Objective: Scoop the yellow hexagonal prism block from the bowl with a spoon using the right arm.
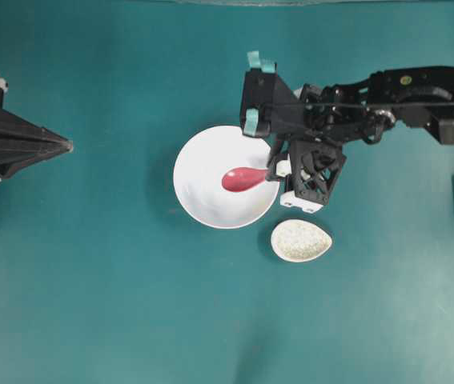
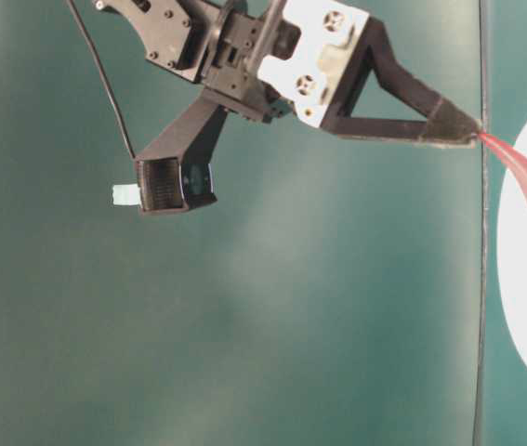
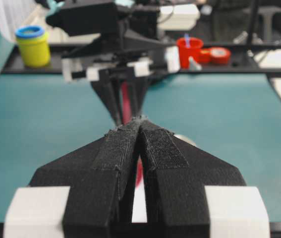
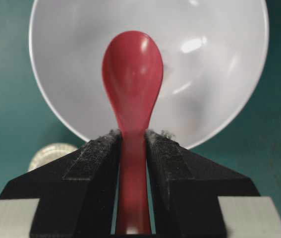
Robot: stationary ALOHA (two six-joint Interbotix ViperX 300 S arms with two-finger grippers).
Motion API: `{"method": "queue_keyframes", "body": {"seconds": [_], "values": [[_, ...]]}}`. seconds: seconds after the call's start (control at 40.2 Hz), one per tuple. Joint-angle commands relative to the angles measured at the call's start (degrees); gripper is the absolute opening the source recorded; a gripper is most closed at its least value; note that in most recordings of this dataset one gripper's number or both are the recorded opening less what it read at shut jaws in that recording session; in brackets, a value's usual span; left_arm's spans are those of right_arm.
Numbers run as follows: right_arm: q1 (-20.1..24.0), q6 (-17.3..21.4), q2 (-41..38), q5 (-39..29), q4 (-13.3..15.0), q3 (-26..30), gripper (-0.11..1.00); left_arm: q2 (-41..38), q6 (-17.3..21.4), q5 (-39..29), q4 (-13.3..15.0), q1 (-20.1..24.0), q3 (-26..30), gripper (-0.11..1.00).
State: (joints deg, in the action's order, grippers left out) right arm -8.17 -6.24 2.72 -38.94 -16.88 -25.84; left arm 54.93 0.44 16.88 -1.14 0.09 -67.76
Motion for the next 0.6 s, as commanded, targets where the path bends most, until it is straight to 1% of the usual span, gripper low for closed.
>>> {"method": "queue_keyframes", "body": {"seconds": [0.0, 0.199, 0.423, 0.572], "values": [[-0.4, 0.5, 1.4, -2.4, 0.0, 2.2, 0.24, -0.4, 0.0, 0.4, -0.1, 0.0, 1.2, 0.00], [-0.4, 1.1, 0.7, -8.5, 0.0, 4.3, 0.24, -0.4, 0.0, 0.4, -0.1, 0.1, 1.2, 0.00], [-0.8, 3.3, -1.9, -14.9, 0.2, 8.1, 0.24, -0.4, 0.0, 0.6, -0.1, 0.1, 1.2, 0.00], [-1.1, 4.7, -4.0, -19.1, 0.9, 11.3, 0.24, -0.4, 0.0, 0.6, -0.1, 0.1, 1.1, 0.00]]}}
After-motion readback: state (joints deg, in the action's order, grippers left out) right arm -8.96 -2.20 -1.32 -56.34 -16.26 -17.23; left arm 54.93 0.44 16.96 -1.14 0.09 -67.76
